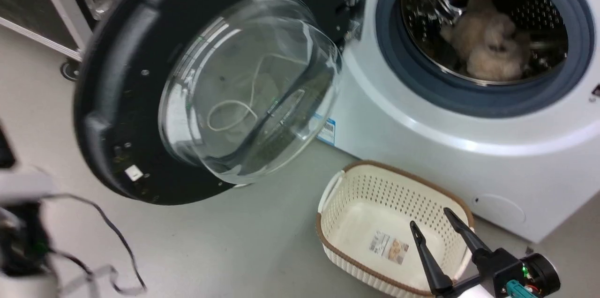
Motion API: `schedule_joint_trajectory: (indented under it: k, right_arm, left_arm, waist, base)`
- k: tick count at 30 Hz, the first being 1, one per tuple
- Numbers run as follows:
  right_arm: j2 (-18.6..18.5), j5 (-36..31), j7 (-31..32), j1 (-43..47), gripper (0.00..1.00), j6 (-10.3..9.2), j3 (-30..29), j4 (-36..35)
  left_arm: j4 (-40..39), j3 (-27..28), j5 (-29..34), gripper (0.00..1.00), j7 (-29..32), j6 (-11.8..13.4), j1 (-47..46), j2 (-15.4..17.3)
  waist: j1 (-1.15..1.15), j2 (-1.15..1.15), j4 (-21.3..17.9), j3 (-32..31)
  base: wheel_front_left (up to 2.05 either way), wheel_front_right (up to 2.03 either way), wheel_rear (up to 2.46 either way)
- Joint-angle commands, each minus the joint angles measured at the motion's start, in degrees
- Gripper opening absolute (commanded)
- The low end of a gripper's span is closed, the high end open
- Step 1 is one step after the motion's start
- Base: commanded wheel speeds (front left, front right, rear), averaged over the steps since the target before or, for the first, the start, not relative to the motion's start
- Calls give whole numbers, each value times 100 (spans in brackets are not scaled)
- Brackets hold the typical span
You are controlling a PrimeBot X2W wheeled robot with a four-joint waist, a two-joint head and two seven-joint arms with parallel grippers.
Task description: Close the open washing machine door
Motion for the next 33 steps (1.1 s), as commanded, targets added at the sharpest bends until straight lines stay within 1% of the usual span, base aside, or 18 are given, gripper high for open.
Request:
schedule_joint_trajectory:
  k: [1, 3, 4, 7, 9, 13, 15, 16, 18, 21, 25, 29, 33]
  right_arm:
    - [-43, -41, -51, -7, 100, 4, 21, 2]
    - [-81, -45, -74, -52, 100, 5, 57, 20]
    - [-96, -40, -74, -67, 100, 5, 58, 25]
    - [-127, -30, -74, -102, 100, 5, 102, 52]
    - [-144, -36, -74, -143, 100, 5, 163, 80]
    - [-136, -32, -74, -201, 100, 5, 153, 90]
    - [-134, -29, -74, -212, 100, 5, 147, 93]
    - [-136, -29, -74, -213, 100, 5, 144, 96]
    - [-134, -26, -74, -209, 100, 5, 125, 104]
    - [-115, -11, -74, -175, 100, 5, 72, 123]
    - [-70, 17, -74, -126, 100, 5, 12, 144]
    - [-24, 62, -74, -54, 100, 5, -118, 136]
    - [-1, 30, -74, -27, 100, 5, -213, 132]
  left_arm:
    - [189, 150, -267, 0, 170, -6, -240, 88]
    - [679, 363, -739, 0, 679, -7, -563, 318]
    - [917, 488, -1012, 0, 911, 20, -734, 368]
    - [1672, 699, -1668, 0, 1797, 135, -1093, 571]
    - [2035, 819, -1958, 0, 2219, 230, -1252, 698]
    - [2440, 956, -2587, 0, 3076, 237, -1433, 770]
    - [2500, 1028, -2858, 0, 3404, 176, -1449, 792]
    - [2496, 1068, -3023, 0, 3566, 98, -1445, 778]
    - [2453, 1148, -3371, 0, 3951, -20, -1385, 732]
    - [2242, 1137, -3629, 0, 4453, -207, -1084, 749]
    - [1622, 1154, -3920, 0, 4967, -360, -464, 636]
    - [767, 1015, -4173, 0, 5448, -405, 315, 231]
    - [-59, 700, -4272, 0, 5738, -366, 1042, -340]
  waist:
    - [0, 0, -81, 98]
    - [0, 0, -139, 173]
    - [0, 0, -179, 199]
    - [0, 0, -305, 255]
    - [0, 0, -398, 279]
    - [0, 0, -522, 318]
    - [0, 0, -573, 330]
    - [0, 0, -597, 330]
    - [0, 0, -644, 319]
    - [0, 0, -709, 241]
    - [0, 0, -822, 91]
    - [0, 0, -891, -38]
    - [0, 0, -1000, -116]
  base:
    - [0, 0, 0]
    - [0, 0, 0]
    - [0, 0, 0]
    - [0, 0, 0]
    - [0, 0, 0]
    - [0, 0, 0]
    - [0, 0, 0]
    - [0, 0, 0]
    - [0, 0, 0]
    - [0, 0, 0]
    - [0, 0, 0]
    - [0, 0, 0]
    - [0, 0, 0]
